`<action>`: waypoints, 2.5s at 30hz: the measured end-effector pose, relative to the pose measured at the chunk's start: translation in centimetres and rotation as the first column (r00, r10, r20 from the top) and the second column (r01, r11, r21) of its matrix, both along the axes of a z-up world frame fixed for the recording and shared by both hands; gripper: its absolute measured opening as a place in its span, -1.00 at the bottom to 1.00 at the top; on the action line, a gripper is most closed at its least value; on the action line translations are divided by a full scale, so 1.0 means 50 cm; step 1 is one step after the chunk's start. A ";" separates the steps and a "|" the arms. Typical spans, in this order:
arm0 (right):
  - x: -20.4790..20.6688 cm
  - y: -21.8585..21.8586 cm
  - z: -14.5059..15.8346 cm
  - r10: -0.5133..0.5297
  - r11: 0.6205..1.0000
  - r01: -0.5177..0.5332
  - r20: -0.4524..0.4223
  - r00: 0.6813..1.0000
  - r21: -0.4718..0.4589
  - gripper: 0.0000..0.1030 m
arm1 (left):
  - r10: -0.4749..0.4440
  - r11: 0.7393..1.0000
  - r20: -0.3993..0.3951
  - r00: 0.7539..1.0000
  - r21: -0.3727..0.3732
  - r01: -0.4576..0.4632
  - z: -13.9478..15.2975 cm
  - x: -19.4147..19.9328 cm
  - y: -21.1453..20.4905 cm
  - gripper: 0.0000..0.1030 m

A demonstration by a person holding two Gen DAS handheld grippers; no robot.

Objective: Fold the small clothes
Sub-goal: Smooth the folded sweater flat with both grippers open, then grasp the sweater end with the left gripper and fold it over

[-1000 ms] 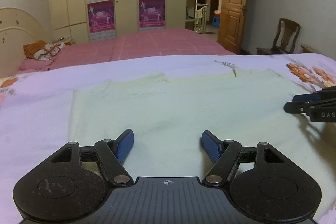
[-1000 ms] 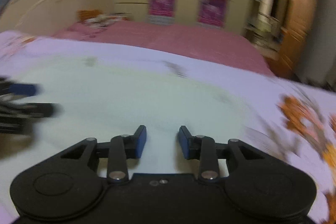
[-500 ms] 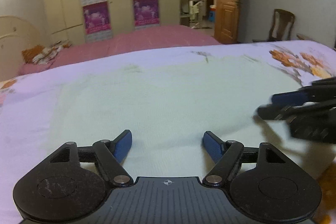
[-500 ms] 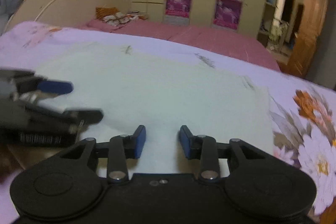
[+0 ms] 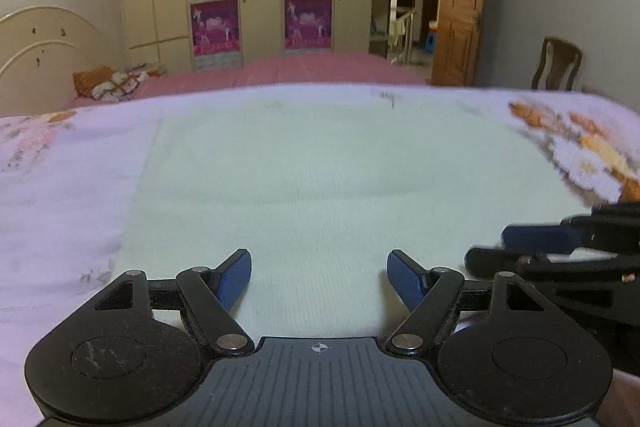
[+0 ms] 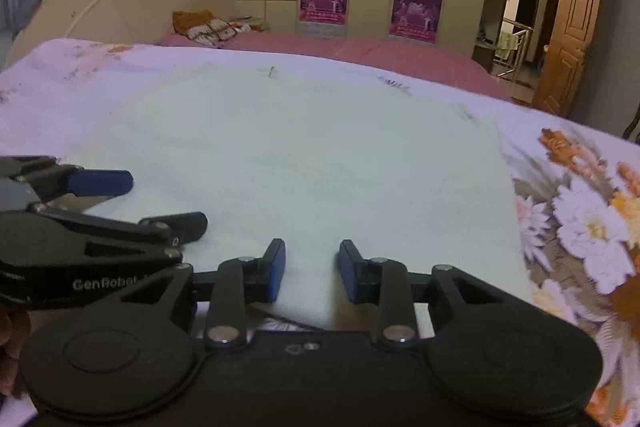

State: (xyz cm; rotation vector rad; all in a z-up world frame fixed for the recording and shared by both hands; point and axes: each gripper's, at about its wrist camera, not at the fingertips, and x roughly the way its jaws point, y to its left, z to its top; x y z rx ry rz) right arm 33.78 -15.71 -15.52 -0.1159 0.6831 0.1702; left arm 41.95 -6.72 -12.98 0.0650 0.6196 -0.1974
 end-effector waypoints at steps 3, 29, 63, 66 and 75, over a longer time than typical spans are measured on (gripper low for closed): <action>-0.011 0.007 -0.008 0.033 0.999 -0.033 -0.019 0.999 -0.016 -0.37 | 0.004 1.000 -0.044 0.999 0.013 -0.003 -0.017 0.002 0.010 0.45; -0.042 -0.090 0.010 -0.176 0.984 0.176 -0.014 0.984 0.028 -0.36 | 0.066 0.998 -0.076 0.995 0.028 -0.064 -0.029 -0.024 0.009 0.52; -0.070 -0.087 0.055 -0.084 0.994 0.085 -0.015 0.996 0.067 -0.26 | 0.256 0.791 -0.219 0.941 -0.513 -0.335 -0.054 -0.102 0.194 0.44; -0.061 -0.083 0.059 -0.068 0.993 0.069 -0.007 0.998 0.093 -0.33 | 0.286 0.687 -0.238 0.928 -0.624 -0.372 -0.077 -0.080 0.213 0.39; 0.004 -0.070 0.041 -0.047 0.987 0.045 0.006 0.999 0.153 -0.71 | 0.355 0.537 -0.211 0.911 -0.752 -0.383 -0.138 -0.019 0.225 -0.09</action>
